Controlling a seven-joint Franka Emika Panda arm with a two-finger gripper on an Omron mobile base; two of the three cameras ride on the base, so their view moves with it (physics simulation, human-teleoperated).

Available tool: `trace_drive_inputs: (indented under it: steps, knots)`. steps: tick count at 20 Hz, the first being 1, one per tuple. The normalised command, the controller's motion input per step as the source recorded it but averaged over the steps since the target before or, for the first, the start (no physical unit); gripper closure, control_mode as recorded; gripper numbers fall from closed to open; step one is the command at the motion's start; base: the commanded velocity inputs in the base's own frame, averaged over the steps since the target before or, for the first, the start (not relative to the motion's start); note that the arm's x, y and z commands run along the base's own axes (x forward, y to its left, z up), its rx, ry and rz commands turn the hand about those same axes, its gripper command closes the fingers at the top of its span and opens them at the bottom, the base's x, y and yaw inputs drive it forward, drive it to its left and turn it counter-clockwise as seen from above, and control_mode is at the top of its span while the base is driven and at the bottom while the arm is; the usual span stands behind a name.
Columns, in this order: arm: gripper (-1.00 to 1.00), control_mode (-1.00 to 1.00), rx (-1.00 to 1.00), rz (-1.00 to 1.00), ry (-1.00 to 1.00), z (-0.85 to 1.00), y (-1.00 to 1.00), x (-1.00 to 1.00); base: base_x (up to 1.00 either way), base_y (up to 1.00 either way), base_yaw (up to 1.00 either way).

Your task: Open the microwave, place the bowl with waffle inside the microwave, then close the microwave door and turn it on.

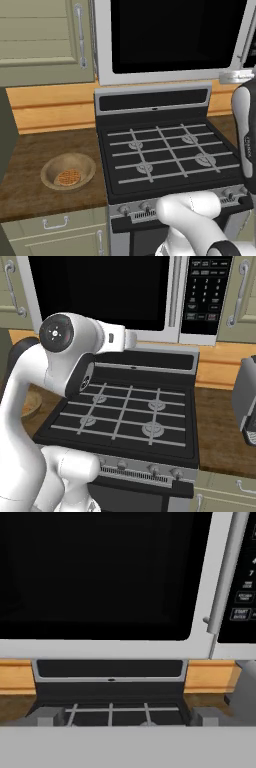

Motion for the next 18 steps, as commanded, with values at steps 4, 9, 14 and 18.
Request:
trace_drive_inputs:
  steps: [4,9,14,18]
  knots:
    - [-1.00,-1.00,0.00,-0.09,-0.02,0.21,0.00,0.00,0.00,0.00,0.00]
    - [-1.00,-1.00,0.00,-0.03,0.00,0.01,0.00,0.05,0.00,0.00,0.00]
    - [-1.00,-1.00,0.00,0.00,0.00,-0.01,-0.07,0.00,0.00,0.00,0.00]
    - [-1.00,-1.00,0.00,0.00,0.00,-0.14,-0.19,0.00,0.00,0.00,0.00]
